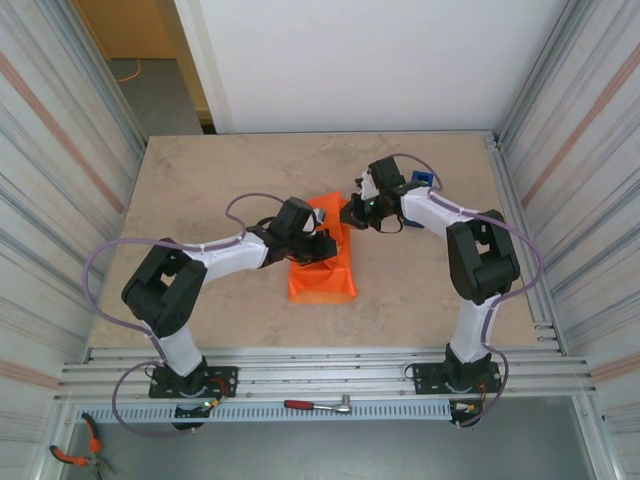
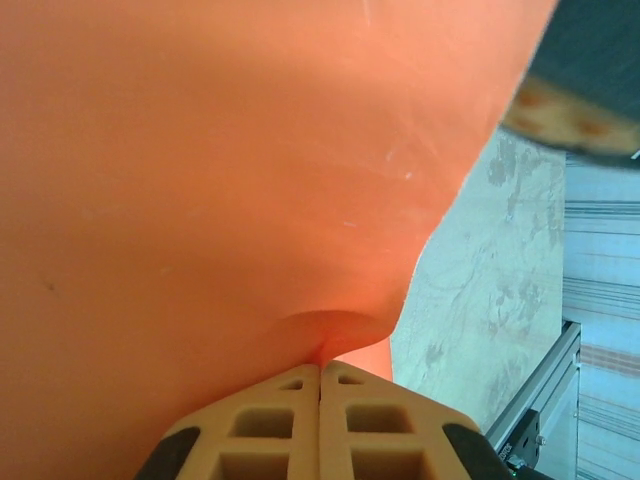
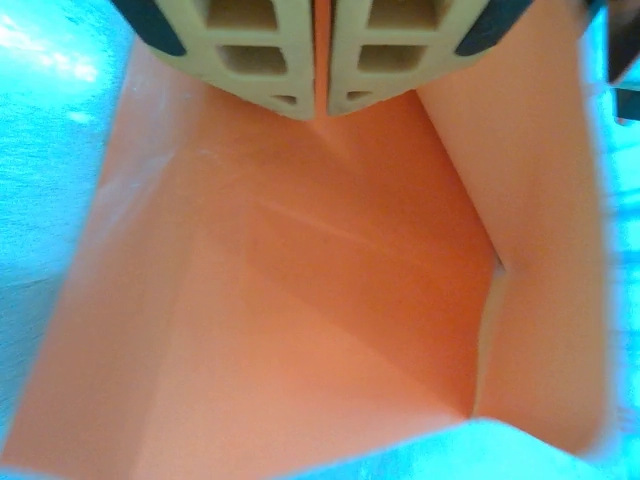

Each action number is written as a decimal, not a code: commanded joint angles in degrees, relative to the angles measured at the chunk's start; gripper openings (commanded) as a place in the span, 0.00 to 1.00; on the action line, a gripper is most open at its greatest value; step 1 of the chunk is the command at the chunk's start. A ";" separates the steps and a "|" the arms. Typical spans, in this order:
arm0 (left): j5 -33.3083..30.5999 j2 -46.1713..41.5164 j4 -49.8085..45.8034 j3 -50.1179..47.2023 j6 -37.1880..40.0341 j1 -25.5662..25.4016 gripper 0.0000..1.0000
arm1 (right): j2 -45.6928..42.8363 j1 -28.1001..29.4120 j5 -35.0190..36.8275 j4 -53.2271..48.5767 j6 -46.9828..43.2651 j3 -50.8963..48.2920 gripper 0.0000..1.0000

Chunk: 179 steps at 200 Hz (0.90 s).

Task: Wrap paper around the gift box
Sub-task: Second fold the wrapping paper around the gift box.

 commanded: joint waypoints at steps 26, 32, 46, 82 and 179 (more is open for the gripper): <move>-2.70 2.82 -1.69 -2.53 -0.43 -0.66 0.00 | -7.76 -3.68 1.18 -1.46 4.55 -0.25 0.32; -2.67 2.83 -1.69 -2.46 -0.35 -0.66 0.00 | -7.98 -3.57 1.67 -1.40 4.96 -0.64 0.37; -2.66 2.90 -1.77 -2.44 -0.26 -0.66 0.00 | -7.96 -3.19 2.52 -0.79 5.99 -1.68 0.50; -2.66 2.98 -1.94 -2.31 -0.01 -0.66 0.00 | -5.24 -1.34 5.23 -1.03 9.39 -2.13 0.62; -2.31 3.15 -2.20 -1.53 0.45 -0.66 0.00 | 0.95 2.85 7.85 -0.42 11.88 -2.61 0.76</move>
